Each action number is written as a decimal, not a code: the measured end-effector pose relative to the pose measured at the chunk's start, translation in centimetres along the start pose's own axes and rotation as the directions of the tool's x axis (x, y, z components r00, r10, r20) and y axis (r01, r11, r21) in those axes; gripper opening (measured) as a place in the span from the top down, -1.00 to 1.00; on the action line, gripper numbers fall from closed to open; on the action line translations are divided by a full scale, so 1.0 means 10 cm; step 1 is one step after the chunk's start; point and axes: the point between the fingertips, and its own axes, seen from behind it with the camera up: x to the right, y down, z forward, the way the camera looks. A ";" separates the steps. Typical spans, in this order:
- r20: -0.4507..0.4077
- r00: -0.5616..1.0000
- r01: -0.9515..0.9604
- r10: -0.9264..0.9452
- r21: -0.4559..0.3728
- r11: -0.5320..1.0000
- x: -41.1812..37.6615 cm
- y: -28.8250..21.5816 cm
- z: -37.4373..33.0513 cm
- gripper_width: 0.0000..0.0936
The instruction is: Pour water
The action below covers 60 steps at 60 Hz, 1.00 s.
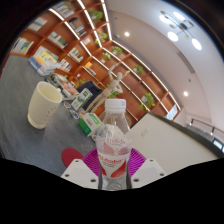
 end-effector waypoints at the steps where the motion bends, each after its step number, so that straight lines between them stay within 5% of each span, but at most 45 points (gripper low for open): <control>1: -0.004 0.999 0.049 -0.049 0.002 0.999 -0.02 -0.05 0.03 0.26; 25: -0.107 0.577 0.815 -0.810 0.003 0.580 -0.22 -0.95 0.33 0.26; 47: -0.221 0.055 0.993 -0.974 -0.087 0.076 -0.30 -1.47 0.39 0.21; 60: -0.227 0.011 0.996 -0.974 -0.087 0.031 -0.39 -1.53 0.39 0.21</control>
